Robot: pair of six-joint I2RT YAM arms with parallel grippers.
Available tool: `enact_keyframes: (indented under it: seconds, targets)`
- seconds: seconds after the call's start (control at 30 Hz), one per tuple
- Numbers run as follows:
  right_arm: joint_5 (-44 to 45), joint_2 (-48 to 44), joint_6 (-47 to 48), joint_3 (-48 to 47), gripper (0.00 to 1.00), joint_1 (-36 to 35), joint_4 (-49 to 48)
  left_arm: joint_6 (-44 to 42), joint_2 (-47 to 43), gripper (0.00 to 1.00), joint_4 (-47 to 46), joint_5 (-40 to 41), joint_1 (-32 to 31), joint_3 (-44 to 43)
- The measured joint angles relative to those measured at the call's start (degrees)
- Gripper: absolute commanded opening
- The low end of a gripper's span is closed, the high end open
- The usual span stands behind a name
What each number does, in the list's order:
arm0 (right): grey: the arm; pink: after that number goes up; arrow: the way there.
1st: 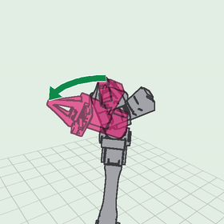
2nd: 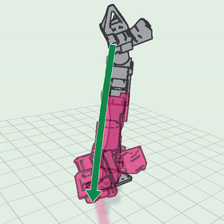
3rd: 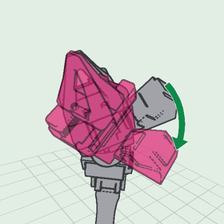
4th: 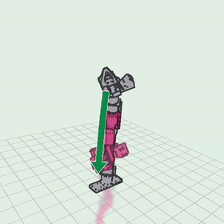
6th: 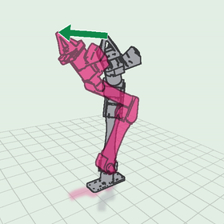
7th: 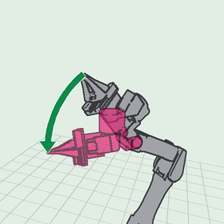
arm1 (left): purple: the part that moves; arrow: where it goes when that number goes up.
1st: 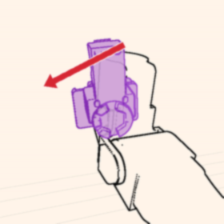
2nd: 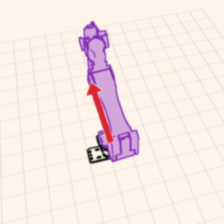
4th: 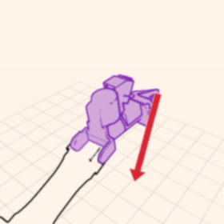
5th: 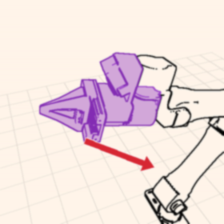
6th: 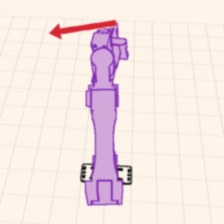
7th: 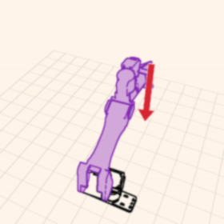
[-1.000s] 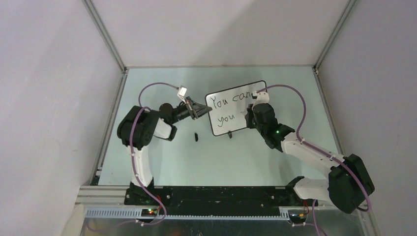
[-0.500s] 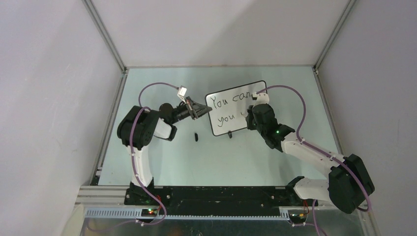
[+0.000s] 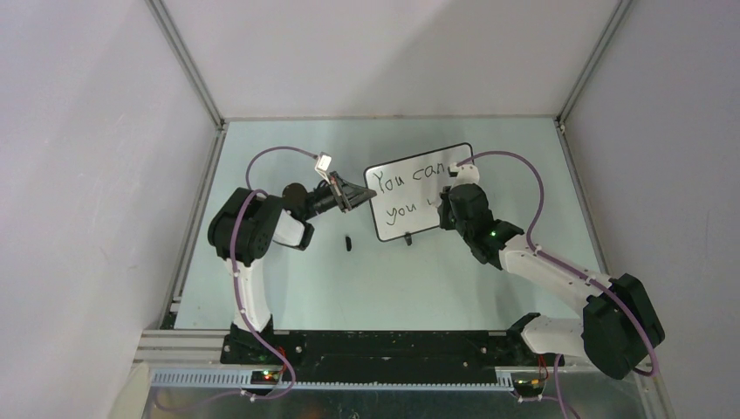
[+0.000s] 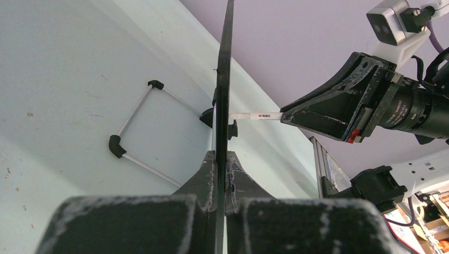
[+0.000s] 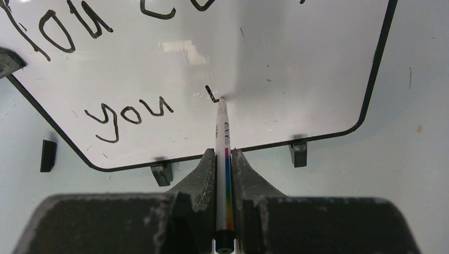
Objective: Write a sentence on the whiteboard
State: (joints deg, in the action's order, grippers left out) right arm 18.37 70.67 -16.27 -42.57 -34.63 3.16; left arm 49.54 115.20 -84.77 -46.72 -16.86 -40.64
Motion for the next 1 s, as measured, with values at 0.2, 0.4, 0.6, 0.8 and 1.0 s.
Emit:
enact_keyframes:
  seconds: [0.2, 0.4, 0.6, 0.8, 1.0]
  targets:
    - [0.3, 0.0, 0.0, -0.6, 0.0, 0.3, 0.0, 0.0, 0.0, 0.0, 0.0, 0.0, 0.0, 0.0]
    - [0.3, 0.1, 0.0, -1.9, 0.0, 0.5, -0.1, 0.0, 0.0, 0.0, 0.0, 0.0, 0.0, 0.0]
    - [0.3, 0.1, 0.0, -2.1, 0.0, 0.5, -0.1, 0.0, 0.0, 0.0, 0.0, 0.0, 0.0, 0.0]
    - [0.4, 0.5, 0.0, -2.1, 0.0, 0.5, 0.1, 0.0, 0.0, 0.0, 0.0, 0.0, 0.0, 0.0]
    - [0.6, 0.8, 0.0, -2.1, 0.0, 0.5, 0.5, 0.0, 0.0, 0.0, 0.0, 0.0, 0.0, 0.0]
